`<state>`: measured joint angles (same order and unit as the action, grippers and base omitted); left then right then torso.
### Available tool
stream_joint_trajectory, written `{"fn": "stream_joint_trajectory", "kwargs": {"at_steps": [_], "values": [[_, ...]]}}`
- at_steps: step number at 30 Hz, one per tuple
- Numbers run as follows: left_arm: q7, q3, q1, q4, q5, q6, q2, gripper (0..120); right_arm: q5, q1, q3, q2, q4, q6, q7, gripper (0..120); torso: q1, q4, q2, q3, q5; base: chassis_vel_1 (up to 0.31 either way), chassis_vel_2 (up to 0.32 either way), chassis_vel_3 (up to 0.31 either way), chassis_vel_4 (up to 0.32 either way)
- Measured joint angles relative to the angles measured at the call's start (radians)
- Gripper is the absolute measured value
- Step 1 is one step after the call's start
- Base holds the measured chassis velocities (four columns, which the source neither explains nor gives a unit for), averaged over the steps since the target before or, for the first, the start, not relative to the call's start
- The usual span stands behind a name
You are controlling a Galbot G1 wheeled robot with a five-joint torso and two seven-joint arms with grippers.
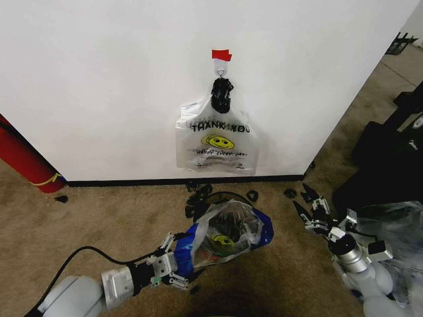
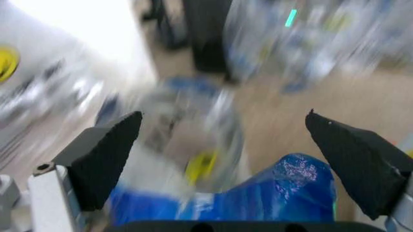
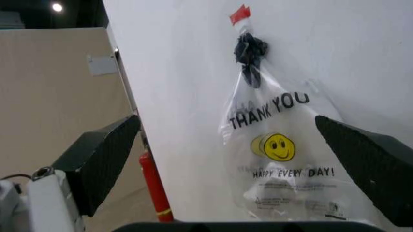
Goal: Pick up the garbage bag from the wall and place it over the trash bin.
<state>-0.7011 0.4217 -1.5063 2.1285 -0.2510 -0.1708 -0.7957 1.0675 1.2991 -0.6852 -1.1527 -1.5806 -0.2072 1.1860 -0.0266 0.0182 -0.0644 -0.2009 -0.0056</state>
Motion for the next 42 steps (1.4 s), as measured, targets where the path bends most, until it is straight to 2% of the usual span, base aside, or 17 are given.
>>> {"fn": "stream_joint_trajectory", "kwargs": {"at_steps": [1,5,8,11,13,16,17,18,19,21,23,26,27,29,36,39,42], "values": [[-0.079,-0.005,0.036,-0.033,-0.074,-0.037,-0.015,100,-0.004,-0.001,0.0,-0.003,0.008,0.0,0.008,100,0.0,-0.0001,0.0,0.0,0.0003,0.0,0.0,0.0,0.0],[-0.181,-0.006,0.071,-0.065,-0.156,-0.058,-0.03,100,-0.007,-0.002,0.0,-0.005,0.016,0.0,0.019,100,0.0,0.0,0.0,0.0,0.0004,0.0,0.0,0.0,0.0],[-0.425,0.001,0.136,-0.136,-0.286,-0.068,-0.06,100,-0.012,0.0,-0.006,-0.007,0.031,0.0,0.036,100,0.0,-0.0001,0.0,0.0,0.0004,0.0,0.0,0.0,0.0],[-0.462,-0.001,0.158,-0.158,-0.315,-0.069,-0.069,100,-0.014,0.002,-0.008,-0.008,0.035,0.0,0.039,100,0.0,-0.0002,0.0,0.0,0.0003,0.0,0.0,0.0,0.0],[-0.423,-0.014,0.177,-0.164,-0.33,-0.064,-0.073,100,-0.017,0.004,-0.01,-0.01,0.035,0.0,0.039,100,0.0,-0.0003,0.0,0.0,0.0002,0.0,0.0,0.0,0.0],[-0.101,-0.071,0.241,-0.157,-0.319,0.001,-0.07,100,-0.028,0.016,0.008,-0.025,-0.011,-0.076,-0.084,100,0.0,0.0,0.0,0.0,0.0004,0.0,0.0,0.0,0.0],[-0.101,-0.071,0.241,-0.157,-0.319,0.001,-0.07,100,-0.028,0.016,0.008,-0.025,-0.011,-0.076,-0.084,100,0.0,0.0,0.0,0.0,0.0004,0.0,0.0,0.0,0.0],[0.042,-0.104,0.274,-0.148,-0.319,0.052,-0.067,100,-0.044,0.02,0.019,-0.032,-0.045,-0.121,-0.177,100,0.0,0.0,0.0,0.0,0.0007,0.0,0.0,0.0,0.0],[0.086,-0.116,0.286,-0.145,-0.321,0.071,-0.066,100,-0.054,0.022,0.023,-0.036,-0.062,-0.14,-0.223,100,0.0,-0.0002,0.0,0.0,0.0006,0.0,0.0,0.0,0.0],[0.28,-0.193,0.366,-0.133,-0.347,0.189,-0.061,100,-0.141,0.031,0.043,-0.05,-0.145,-0.217,-0.46,100,0.0,-0.0001,0.0,0.0,0.0,0.0,0.0,0.0,0.0],[0.383,-0.264,0.439,-0.137,-0.36,0.264,-0.061,100,-0.265,0.031,0.056,-0.061,-0.213,-0.267,-0.684,100,0.0,-0.0007,0.0,0.0,0.0005,0.0,0.0,0.0,0.0],[0.439,-0.324,0.505,-0.154,-0.367,0.315,-0.064,100,-0.351,0.031,0.059,-0.069,-0.252,-0.289,-0.819,100,0.0,-0.0004,0.0,0.0,0.0,0.0,0.0,0.0,0.0],[0.44,-0.392,0.593,-0.193,-0.371,0.397,-0.067,100,-0.443,0.038,0.058,-0.075,-0.299,-0.297,-0.956,100,0.0,0.0001,0.0,0.0,0.0003,0.0,0.0,0.0,0.0],[0.386,-0.439,0.67,-0.244,-0.337,0.474,-0.072,100,-0.511,0.057,0.055,-0.08,-0.35,-0.287,-1.053,100,0.0,0.0,0.0,0.0,0.0002,0.0,0.0,0.0,0.0],[0.437,-0.553,0.85,-0.39,-0.274,0.597,-0.103,100,-0.6,0.136,0.043,-0.1,-0.459,-0.26,-1.162,100,0.0,0.0,0.0,0.0,0.0003,0.0,0.0,0.0,0.0],[0.441,-0.568,0.875,-0.408,-0.269,0.652,-0.109,100,-0.624,0.159,0.039,-0.104,-0.48,-0.26,-1.165,100,0.0,0.0,0.0,0.0,0.0002,0.0,0.0,0.0,0.0],[0.372,-0.572,0.897,-0.408,-0.251,0.773,-0.112,100,-0.644,0.177,0.036,-0.108,-0.496,-0.26,-1.171,100,0.0,-0.0002,0.0,0.0,0.0004,0.0,0.0,0.0,0.0]]}}
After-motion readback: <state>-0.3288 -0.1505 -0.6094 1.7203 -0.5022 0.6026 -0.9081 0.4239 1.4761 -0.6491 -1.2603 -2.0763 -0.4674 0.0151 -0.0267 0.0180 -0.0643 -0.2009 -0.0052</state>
